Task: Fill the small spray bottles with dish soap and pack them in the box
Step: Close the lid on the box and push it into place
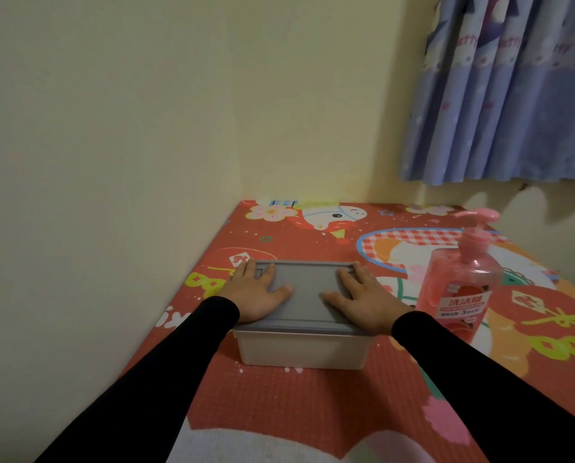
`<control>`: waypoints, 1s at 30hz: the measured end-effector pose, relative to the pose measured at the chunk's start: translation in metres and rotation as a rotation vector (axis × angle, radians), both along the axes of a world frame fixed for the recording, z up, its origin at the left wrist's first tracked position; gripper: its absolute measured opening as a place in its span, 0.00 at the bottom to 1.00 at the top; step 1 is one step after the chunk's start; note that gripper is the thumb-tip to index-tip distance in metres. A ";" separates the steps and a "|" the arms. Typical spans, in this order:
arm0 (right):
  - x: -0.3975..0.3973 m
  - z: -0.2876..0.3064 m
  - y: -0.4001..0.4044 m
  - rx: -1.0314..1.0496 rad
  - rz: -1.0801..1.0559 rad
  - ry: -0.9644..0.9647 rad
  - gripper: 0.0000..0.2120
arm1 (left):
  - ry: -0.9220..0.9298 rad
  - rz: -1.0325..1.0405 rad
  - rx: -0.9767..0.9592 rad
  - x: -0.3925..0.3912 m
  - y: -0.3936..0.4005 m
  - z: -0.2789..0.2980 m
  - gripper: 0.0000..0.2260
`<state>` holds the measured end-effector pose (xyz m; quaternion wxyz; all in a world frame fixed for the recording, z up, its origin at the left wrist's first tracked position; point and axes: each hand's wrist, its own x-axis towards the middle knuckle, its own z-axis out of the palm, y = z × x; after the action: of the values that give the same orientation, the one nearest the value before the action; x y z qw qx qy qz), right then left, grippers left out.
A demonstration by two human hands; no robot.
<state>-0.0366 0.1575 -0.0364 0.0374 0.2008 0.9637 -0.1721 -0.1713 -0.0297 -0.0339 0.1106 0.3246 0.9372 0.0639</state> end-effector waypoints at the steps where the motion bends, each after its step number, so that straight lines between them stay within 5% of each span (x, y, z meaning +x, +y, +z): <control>1: 0.000 -0.001 0.001 0.011 0.014 0.011 0.50 | -0.005 0.000 0.010 0.001 0.000 0.001 0.36; 4: 0.000 -0.003 -0.001 -0.034 -0.042 0.078 0.37 | 0.001 0.005 0.089 0.001 -0.003 -0.002 0.33; 7: -0.001 -0.009 0.001 -0.008 -0.066 0.107 0.44 | 0.029 0.045 0.278 -0.004 -0.006 -0.008 0.30; 9: 0.001 -0.010 0.002 -0.031 -0.175 0.156 0.38 | 0.053 0.151 0.419 -0.004 -0.009 -0.011 0.31; 11: 0.007 -0.009 0.002 -0.087 -0.285 0.205 0.42 | 0.034 0.300 0.501 -0.001 -0.011 -0.011 0.35; 15: 0.009 -0.010 0.003 -0.299 -0.467 0.180 0.53 | -0.172 0.463 0.489 0.002 -0.018 -0.011 0.29; 19: 0.011 -0.006 -0.001 -0.255 -0.467 0.186 0.38 | -0.161 0.454 0.454 0.005 -0.018 -0.011 0.29; 30: 0.008 -0.003 -0.008 -0.165 -0.415 0.277 0.31 | 0.037 0.461 0.379 0.012 -0.009 -0.003 0.36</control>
<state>-0.0282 0.1497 -0.0392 -0.1146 0.3648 0.8806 -0.2799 -0.1593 -0.0389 -0.0367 0.0136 0.1193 0.9595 0.2550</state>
